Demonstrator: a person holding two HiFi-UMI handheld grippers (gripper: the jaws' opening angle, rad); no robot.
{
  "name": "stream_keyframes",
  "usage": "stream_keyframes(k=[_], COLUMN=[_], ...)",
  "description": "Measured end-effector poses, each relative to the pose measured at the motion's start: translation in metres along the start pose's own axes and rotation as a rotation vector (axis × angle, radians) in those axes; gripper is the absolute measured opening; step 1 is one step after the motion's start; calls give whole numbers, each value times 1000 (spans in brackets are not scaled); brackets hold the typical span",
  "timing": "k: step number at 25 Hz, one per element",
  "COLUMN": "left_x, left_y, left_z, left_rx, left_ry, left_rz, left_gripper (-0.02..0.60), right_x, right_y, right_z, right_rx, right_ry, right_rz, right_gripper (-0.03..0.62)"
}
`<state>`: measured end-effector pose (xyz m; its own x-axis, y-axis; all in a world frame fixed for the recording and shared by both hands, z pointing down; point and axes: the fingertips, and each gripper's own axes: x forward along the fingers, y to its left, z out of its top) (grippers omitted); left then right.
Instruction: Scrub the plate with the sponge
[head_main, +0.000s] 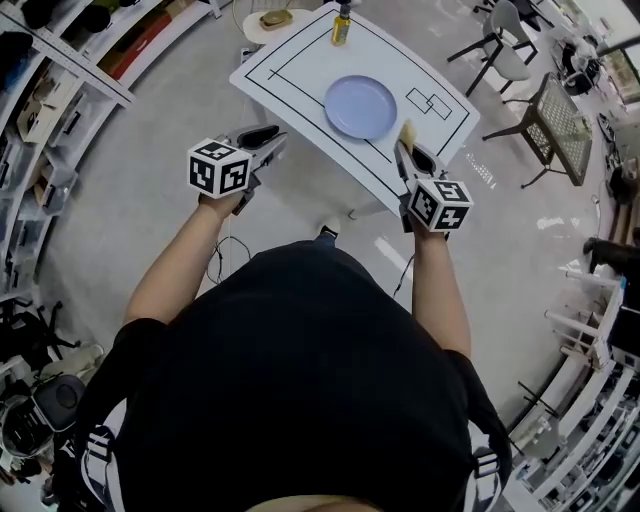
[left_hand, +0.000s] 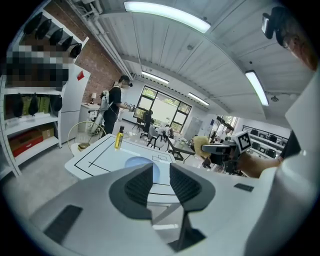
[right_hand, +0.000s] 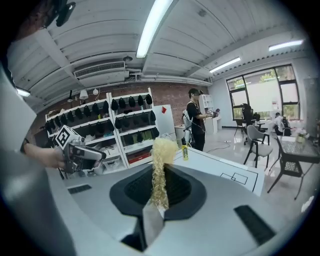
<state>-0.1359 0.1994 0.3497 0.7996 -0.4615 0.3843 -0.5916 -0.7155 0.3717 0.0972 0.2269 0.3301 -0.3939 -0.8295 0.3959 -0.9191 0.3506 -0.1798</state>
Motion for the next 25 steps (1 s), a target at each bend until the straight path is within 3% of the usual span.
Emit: stream_keyframes(k=[25], left_x=[95], left_y=[66], left_z=[43], left_rx=[-73], left_ry=[0], left_rz=[94], left_gripper=[110], right_x=[105], right_y=[-92], right_z=[20], right_rx=[-29], right_ry=[99], right_rz=[104], right_gripper=[35])
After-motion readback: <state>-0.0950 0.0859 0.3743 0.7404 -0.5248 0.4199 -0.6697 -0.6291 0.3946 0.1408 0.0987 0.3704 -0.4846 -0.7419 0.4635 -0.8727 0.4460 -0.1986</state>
